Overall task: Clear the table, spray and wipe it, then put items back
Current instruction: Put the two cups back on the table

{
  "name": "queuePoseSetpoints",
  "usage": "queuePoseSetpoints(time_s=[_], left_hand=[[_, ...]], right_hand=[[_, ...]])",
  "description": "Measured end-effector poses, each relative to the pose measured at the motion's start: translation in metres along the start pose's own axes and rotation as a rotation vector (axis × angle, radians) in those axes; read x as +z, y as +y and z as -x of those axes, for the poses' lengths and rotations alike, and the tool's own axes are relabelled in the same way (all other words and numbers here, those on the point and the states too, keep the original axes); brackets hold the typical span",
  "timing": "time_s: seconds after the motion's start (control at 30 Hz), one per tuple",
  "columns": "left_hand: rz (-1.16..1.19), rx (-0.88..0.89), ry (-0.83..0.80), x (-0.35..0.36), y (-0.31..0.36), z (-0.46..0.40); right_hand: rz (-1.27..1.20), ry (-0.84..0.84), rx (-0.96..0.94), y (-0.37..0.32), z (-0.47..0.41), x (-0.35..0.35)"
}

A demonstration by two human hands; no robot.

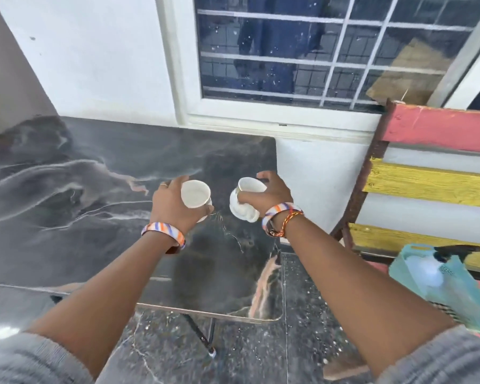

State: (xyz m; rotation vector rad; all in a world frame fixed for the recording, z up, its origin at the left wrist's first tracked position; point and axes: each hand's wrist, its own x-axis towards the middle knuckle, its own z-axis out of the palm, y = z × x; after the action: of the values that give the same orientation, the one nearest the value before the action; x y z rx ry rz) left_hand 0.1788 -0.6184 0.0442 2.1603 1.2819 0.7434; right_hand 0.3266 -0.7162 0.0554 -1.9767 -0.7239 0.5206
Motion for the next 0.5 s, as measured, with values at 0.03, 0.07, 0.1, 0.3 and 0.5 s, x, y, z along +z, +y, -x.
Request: queuePoseSetpoints(time_s=[0.03,0.07,0.1,0.3,0.5], left_hand=[[0.0,0.0,0.006,-0.006,-0.008,-0.006],[0.0,-0.003,0.006,-0.009,-0.015,-0.013],[-0.005,-0.009,0.003,-0.012,-0.023,-0.02],[-0.016,-0.031,0.01,-0.028,-0.07,-0.081],[-0.03,-0.179,0.066,-0.07,-0.134,-0.156]], right_hand=[[0.012,-0.004,-0.004,-0.006,-0.003,0.01],[0.03,-0.002,-0.011,-0.011,-0.006,0.018],[0.049,0.0,-0.017,-0.016,-0.011,0.029],[0.105,-0.043,0.007,-0.043,-0.053,0.1],[0.147,-0.102,0.011,-0.089,-0.094,0.188]])
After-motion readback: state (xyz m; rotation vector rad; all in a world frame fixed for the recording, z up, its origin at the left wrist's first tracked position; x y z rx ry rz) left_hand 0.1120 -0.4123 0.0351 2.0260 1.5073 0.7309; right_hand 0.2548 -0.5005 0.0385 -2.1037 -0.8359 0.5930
